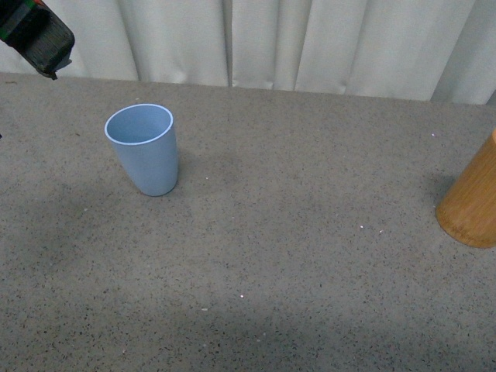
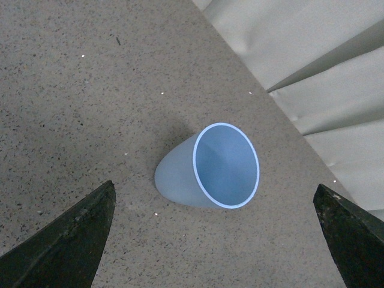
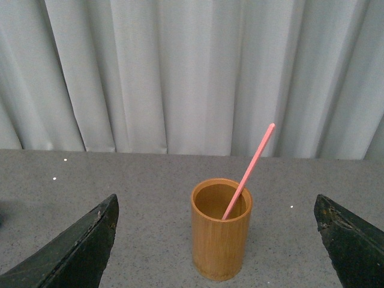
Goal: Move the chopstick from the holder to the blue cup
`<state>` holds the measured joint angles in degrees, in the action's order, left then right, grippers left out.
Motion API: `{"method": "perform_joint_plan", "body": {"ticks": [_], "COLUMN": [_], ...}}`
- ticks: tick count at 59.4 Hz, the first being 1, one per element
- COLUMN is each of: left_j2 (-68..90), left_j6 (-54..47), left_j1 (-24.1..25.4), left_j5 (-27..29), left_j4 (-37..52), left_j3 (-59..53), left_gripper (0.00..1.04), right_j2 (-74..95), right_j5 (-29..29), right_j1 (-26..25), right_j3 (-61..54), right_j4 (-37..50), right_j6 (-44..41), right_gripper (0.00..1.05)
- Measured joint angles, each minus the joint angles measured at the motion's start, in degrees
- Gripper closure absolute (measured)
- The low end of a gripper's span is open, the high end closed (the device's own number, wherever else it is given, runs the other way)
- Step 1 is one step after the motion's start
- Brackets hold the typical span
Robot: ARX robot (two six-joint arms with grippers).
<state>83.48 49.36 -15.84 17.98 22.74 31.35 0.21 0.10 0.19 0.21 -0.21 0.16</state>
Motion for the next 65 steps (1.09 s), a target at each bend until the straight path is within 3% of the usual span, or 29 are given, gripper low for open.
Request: {"method": "perform_joint_plan", "body": {"ticks": [21,65], "left_j2": [9.01,17.97], "left_j6": [-3.08,-4.98], "left_j1": [-0.94,-0.83], "left_j5": [-1.05,-0.17], "left_j4": [-4.04,-3.50], "left_j3": [7.21,9.62], "left_gripper": [0.07,0.07], "right_j2": [0.00,0.00], "right_j5": [0.00,0.00], "right_j1": [0.00,0.00], "right_j3": [0.00,0.00], "right_j4": [0.00,0.00], "right_j6": [0.00,0.00], "right_gripper": [0.10,0.10]}}
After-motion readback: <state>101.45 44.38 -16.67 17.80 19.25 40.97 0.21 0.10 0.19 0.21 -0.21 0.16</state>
